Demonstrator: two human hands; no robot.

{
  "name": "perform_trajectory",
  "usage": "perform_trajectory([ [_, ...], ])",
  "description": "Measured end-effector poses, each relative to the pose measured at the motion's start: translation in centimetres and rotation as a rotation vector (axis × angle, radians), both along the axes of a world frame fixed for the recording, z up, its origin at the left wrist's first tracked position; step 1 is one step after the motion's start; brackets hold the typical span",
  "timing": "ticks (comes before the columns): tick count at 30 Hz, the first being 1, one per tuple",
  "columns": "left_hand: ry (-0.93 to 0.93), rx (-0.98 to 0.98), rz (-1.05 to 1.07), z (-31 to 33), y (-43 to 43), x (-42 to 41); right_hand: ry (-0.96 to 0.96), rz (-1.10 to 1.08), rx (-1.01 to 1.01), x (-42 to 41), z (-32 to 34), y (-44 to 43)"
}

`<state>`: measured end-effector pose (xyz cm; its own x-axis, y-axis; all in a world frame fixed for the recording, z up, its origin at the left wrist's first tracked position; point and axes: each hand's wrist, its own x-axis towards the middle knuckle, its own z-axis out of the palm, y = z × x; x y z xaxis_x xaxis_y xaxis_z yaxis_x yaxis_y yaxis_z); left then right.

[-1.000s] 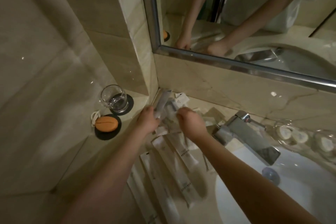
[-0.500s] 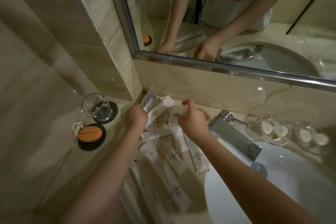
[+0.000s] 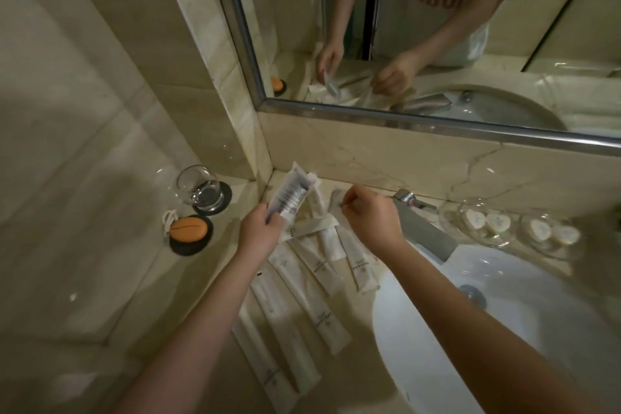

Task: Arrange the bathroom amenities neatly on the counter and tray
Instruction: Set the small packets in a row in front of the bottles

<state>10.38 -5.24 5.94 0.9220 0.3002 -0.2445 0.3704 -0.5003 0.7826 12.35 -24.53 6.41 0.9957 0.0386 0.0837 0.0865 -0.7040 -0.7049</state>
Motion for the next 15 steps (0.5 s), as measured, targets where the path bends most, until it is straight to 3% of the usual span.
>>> perform_trajectory([
  [7, -0.023, -0.231, -0.043, 2.5, -7.7, -2.7, -0.129, -0.106, 0.219, -6.8, 3.7, -9.5],
  [15, 0.039, -0.440, -0.261, 3.1, -21.3, -5.5, -0.189, -0.335, 0.271, -14.4, 4.0, -21.7],
])
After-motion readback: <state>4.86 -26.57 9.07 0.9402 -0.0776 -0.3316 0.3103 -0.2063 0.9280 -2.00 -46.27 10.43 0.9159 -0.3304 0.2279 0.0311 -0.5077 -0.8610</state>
